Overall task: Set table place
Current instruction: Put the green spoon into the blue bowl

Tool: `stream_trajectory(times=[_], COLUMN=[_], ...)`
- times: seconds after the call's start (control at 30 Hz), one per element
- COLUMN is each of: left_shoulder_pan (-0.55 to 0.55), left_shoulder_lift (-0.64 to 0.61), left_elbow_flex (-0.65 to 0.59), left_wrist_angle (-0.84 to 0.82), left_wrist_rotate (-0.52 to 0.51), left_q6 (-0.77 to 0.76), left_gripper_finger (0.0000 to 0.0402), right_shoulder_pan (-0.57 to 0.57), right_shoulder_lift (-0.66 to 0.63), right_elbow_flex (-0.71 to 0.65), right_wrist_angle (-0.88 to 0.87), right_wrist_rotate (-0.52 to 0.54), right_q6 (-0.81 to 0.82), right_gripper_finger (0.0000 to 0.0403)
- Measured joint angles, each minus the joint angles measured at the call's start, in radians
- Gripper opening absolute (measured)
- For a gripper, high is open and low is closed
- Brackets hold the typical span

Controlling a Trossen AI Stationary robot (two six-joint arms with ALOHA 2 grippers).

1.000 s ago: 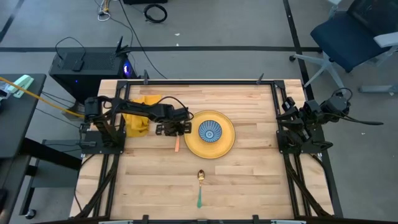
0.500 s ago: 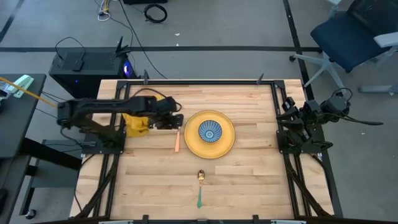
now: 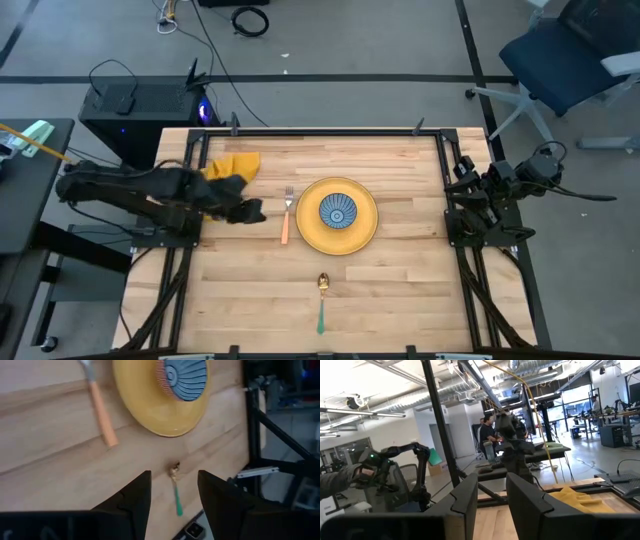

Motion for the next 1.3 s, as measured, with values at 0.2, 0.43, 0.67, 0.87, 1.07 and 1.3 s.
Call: stream_trajectory(times=[0.2, 0.43, 0.67, 0.87, 1.07, 1.3], left_shoulder_pan=[-0.188, -0.359, -0.385, -0.393, -0.402, -0.409], left_shoulder_lift=[-0.014, 0.092, 0.303, 0.446, 0.577, 0.696], left_elbow_flex=[0.000, 0.000, 0.000, 0.000, 0.000, 0.094], left_wrist_angle=[-0.077, 0.103, 0.465, 0.581, 0.876, 0.839], left_wrist_rotate=[-0.122, -0.285, -0.305, -0.289, -0.278, -0.146], left_q6=[-0.187, -0.327, -0.261, -0.357, -0.373, -0.368], left_gripper_finger=[0.0161, 0.0162, 0.0156, 0.0157, 0.0156, 0.0148], right_shoulder_pan=[0.000, 0.000, 0.000, 0.000, 0.000, 0.000], right_shoulder_lift=[0.000, 0.000, 0.000, 0.000, 0.000, 0.000], right_elbow_flex=[0.000, 0.000, 0.000, 0.000, 0.000, 0.000], right_wrist_angle=[0.000, -0.001, -0.001, -0.001, -0.001, -0.001], right_wrist_rotate=[0.000, 0.000, 0.000, 0.000, 0.000, 0.000], right_q6=[0.000, -0.001, 0.000, 0.000, 0.000, 0.000], right_gripper_finger=[0.0110, 0.0110, 0.0110, 0.0110, 0.0110, 0.0110])
